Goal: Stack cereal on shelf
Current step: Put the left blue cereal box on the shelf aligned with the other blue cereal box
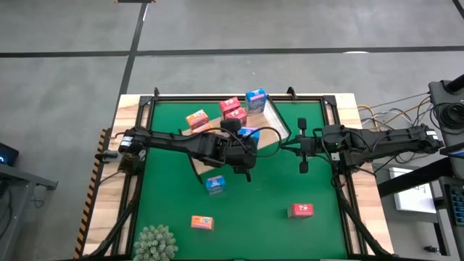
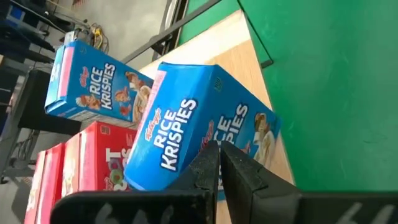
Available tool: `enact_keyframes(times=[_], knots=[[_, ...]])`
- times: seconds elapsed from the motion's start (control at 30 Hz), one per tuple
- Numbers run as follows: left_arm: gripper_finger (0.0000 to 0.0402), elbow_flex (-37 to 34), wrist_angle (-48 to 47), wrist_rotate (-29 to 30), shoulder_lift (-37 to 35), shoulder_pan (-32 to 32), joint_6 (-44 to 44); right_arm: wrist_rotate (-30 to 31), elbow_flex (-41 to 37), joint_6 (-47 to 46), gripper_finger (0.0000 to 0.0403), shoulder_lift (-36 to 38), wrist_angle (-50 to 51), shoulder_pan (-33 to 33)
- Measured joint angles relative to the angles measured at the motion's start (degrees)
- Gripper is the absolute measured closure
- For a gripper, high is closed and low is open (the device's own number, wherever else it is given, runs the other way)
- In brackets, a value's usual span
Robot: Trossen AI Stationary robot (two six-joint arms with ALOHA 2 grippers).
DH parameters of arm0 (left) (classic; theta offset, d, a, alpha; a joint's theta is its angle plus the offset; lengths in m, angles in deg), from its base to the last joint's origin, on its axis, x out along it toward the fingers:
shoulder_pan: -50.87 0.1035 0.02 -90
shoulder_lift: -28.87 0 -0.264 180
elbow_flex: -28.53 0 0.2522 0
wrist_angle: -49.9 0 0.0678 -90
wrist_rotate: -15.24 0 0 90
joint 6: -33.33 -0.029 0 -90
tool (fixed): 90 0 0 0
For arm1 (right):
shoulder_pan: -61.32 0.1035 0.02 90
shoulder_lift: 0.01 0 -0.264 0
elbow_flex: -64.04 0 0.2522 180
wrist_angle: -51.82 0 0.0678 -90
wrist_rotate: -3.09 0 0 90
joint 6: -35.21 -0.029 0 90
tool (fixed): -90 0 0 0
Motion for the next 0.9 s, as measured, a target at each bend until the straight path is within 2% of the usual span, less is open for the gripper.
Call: enact_keyframes(times=[0.2,0.53,0.73,0.9], knots=[[0.0401,0.0,-1.4,-1.0,-0.1,-0.4,-0.7,0.0,0.0,0.0,0.0394,0.0,0.0,0.0],[0.0401,0.8,-13.3,-0.2,-1.2,-2.4,-3.6,0.0,0.0,0.0,0.0394,0.0,0.0,0.0],[0.0401,-0.2,-13.7,5.8,-0.8,-2.3,-3.0,0.0,0.0,0.0,0.0394,0.0,0.1,0.0],[0.0401,-0.9,-11.0,6.1,-0.2,-1.9,-2.6,0.0,0.0,0.0,0.0394,0.0,0.0,0.0]])
